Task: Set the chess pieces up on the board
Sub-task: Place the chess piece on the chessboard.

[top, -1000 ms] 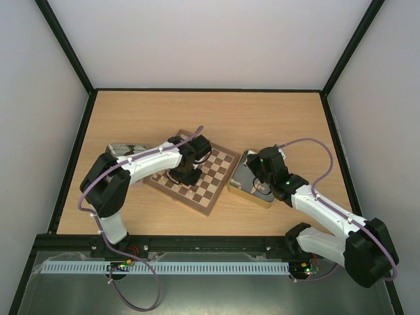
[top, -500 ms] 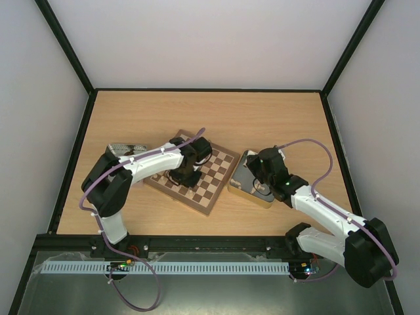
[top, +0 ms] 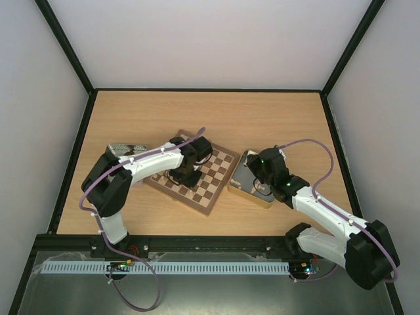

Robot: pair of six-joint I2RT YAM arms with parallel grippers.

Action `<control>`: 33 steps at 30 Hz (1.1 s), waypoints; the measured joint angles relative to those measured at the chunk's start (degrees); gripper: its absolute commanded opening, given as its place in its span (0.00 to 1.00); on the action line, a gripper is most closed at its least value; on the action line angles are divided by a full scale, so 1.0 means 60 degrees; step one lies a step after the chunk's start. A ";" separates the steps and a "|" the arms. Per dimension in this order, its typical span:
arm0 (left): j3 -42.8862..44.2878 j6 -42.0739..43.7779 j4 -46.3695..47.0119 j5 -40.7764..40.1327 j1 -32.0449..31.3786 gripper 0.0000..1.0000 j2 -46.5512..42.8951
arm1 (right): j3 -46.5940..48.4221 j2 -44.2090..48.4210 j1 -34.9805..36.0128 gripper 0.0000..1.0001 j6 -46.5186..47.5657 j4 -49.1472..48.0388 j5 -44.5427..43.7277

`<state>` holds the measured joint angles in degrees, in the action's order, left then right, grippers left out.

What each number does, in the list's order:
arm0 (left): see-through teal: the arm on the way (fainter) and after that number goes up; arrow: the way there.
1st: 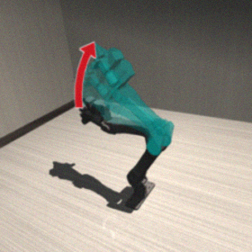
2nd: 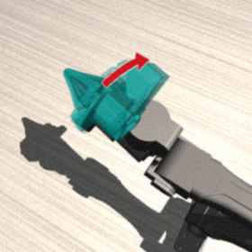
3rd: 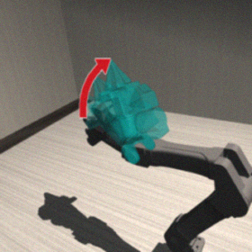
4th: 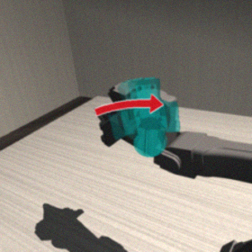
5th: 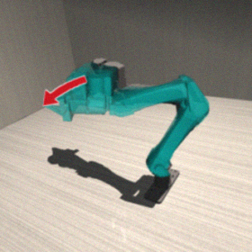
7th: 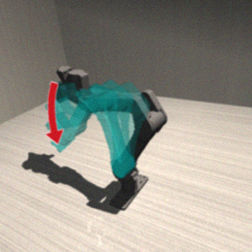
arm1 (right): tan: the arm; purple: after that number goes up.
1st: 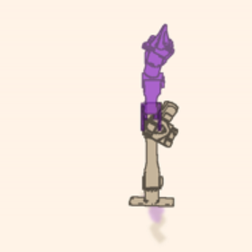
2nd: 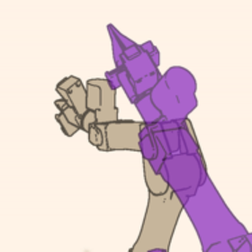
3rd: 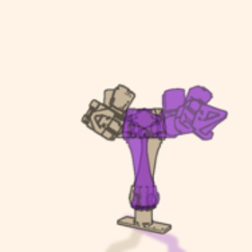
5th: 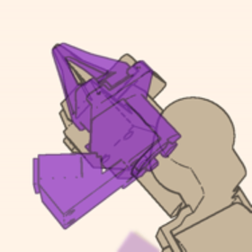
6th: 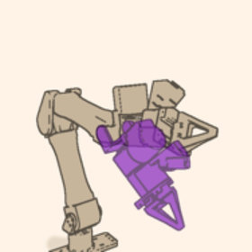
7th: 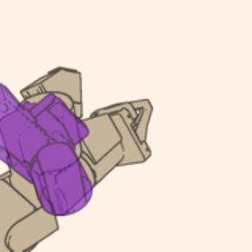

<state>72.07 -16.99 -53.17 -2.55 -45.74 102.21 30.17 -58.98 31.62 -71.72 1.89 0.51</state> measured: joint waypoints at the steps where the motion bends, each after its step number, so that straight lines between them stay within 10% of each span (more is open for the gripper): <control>1: 0.0040 -0.0018 -0.0018 -0.0004 0.0000 0.33 0.0000 | 0.0000 0.0007 0.0000 0.05 0.0029 0.0000 -0.0004; 14: 0.0616 -0.0404 0.1300 -0.0390 0.0044 0.52 -0.1818 | -0.0007 0.0182 0.0000 0.04 -0.0368 -0.0809 0.1053; 21: -0.1472 -0.0856 0.5304 -0.0481 -0.1253 0.67 -0.3792 | -0.0197 0.0124 0.0248 0.04 -0.2160 -0.2109 0.2288; 33: -0.2594 -0.1461 0.8659 -0.0069 -0.2277 0.50 -0.4076 | -0.0350 0.1392 0.1067 0.07 -0.3563 -0.2488 0.2936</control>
<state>56.51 -25.76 -1.21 -2.96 -59.40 77.76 28.08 -50.63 38.02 -93.10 -13.04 18.13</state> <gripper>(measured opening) 0.589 0.106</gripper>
